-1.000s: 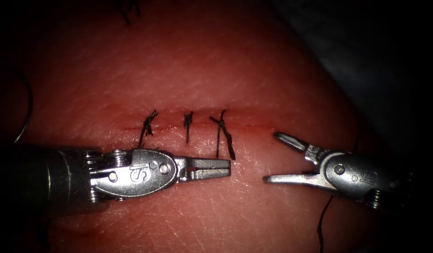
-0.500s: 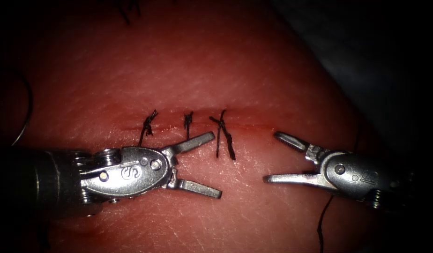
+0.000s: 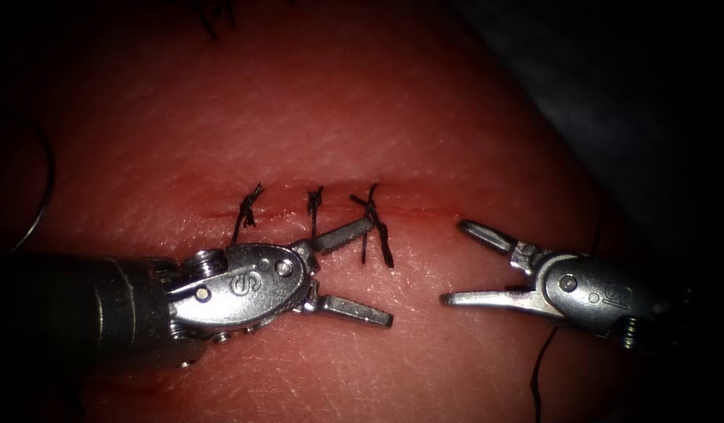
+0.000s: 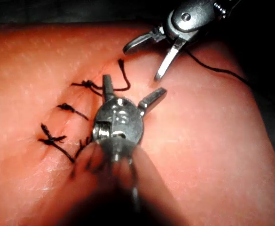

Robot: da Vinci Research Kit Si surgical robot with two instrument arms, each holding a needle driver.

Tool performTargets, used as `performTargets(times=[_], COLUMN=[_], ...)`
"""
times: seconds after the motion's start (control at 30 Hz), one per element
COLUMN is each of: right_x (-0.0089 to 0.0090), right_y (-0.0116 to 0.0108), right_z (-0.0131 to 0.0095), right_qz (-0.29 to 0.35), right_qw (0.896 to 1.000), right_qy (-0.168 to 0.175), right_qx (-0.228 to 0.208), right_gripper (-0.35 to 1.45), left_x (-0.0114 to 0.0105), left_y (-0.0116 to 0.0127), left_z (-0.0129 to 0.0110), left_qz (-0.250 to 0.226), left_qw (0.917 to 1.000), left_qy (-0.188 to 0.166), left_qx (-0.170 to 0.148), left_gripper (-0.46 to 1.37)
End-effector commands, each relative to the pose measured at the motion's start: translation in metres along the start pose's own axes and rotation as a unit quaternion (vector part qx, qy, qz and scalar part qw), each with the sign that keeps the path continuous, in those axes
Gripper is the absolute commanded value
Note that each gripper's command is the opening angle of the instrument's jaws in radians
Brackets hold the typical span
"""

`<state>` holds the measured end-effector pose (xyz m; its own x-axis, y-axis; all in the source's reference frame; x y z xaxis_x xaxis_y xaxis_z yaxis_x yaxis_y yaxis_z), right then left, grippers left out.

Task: Wound Closure
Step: Grab the short tail with the left gripper

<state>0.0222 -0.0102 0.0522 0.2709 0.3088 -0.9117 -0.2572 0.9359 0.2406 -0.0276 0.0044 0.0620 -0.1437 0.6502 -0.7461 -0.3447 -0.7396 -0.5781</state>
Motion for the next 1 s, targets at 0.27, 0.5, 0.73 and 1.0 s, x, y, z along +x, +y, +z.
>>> performTargets(times=[0.27, 0.5, 0.73, 1.0], right_x=[0.0000, 0.0000, 0.0000, 0.0000], right_y=[0.0000, 0.0000, 0.0000, 0.0000], right_z=[0.0000, 0.0000, 0.0000, 0.0000], right_qz=[0.000, 0.000, 0.000, 0.000], right_qw=[1.000, 1.000, 1.000, 1.000], right_qy=[0.000, 0.000, 0.000, 0.000], right_qx=[0.001, 0.001, 0.001, 0.001], right_gripper=[0.94, 0.94, 0.94, 0.93], left_x=[0.0001, 0.0008, 0.0010, 0.0012], left_y=[-0.0001, -0.0004, -0.0006, -0.0009], left_z=[0.0007, 0.0012, 0.0019, 0.0021], left_qz=[0.000, -0.003, -0.007, -0.003], left_qw=[1.0000, 1.0000, 1.0000, 0.9999], left_qy=[0.000, 0.002, 0.003, 0.012], left_qx=[-0.001, -0.001, 0.000, 0.000], left_gripper=[0.57, 0.62, 0.40, -0.32])
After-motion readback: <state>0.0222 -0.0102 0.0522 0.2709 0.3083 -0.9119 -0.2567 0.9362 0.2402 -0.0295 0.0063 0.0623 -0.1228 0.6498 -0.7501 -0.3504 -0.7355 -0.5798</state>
